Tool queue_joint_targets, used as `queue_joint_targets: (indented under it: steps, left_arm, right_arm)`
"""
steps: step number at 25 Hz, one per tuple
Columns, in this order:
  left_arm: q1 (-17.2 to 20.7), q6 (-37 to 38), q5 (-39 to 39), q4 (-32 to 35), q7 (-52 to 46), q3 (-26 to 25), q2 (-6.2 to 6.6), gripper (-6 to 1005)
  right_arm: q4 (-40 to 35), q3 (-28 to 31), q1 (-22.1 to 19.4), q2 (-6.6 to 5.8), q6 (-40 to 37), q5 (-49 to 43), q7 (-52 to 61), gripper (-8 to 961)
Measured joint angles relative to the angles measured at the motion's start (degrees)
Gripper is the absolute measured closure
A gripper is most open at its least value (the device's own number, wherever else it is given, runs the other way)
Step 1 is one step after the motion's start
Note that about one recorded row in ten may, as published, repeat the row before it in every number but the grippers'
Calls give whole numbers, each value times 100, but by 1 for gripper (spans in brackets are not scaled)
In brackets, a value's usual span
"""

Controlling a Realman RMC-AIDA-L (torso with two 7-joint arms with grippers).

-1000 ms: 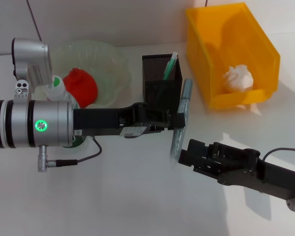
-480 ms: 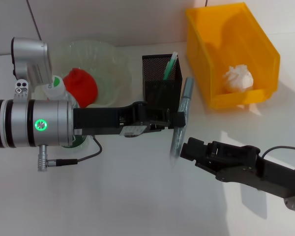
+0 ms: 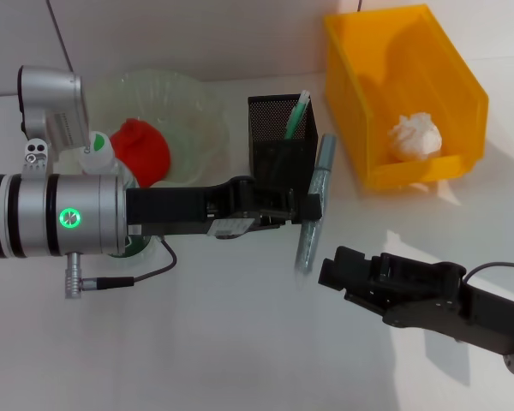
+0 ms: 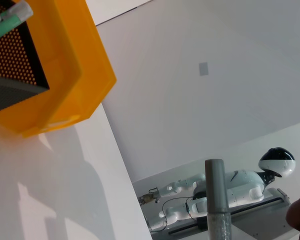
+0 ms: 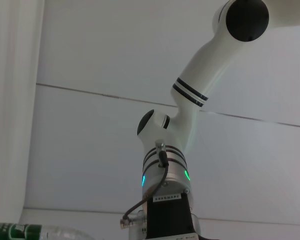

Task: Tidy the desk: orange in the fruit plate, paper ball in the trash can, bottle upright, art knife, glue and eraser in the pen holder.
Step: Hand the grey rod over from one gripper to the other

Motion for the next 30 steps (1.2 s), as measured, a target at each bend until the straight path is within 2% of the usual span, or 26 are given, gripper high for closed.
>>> queue_joint_targets:
  steps: [5, 17, 24, 30]
  left_arm:
    - [1, 12, -8, 0, 0, -7, 8, 874]
    - [14, 59, -8, 0, -25, -79, 8, 875]
    - [3, 68, -8, 0, -61, -139, 11, 875]
    - [-6, 65, 29, -18, -106, -140, 15, 875]
  right_arm:
    - [0, -19, -77, -7, -8, -55, 114, 578]
    - [-70, 10, -222, -15, 40, -118, 182, 537]
    - [305, 136, -316, 10, 29, -48, -533, 507]
    - [363, 154, -315, 17, -95, -44, -616, 481]
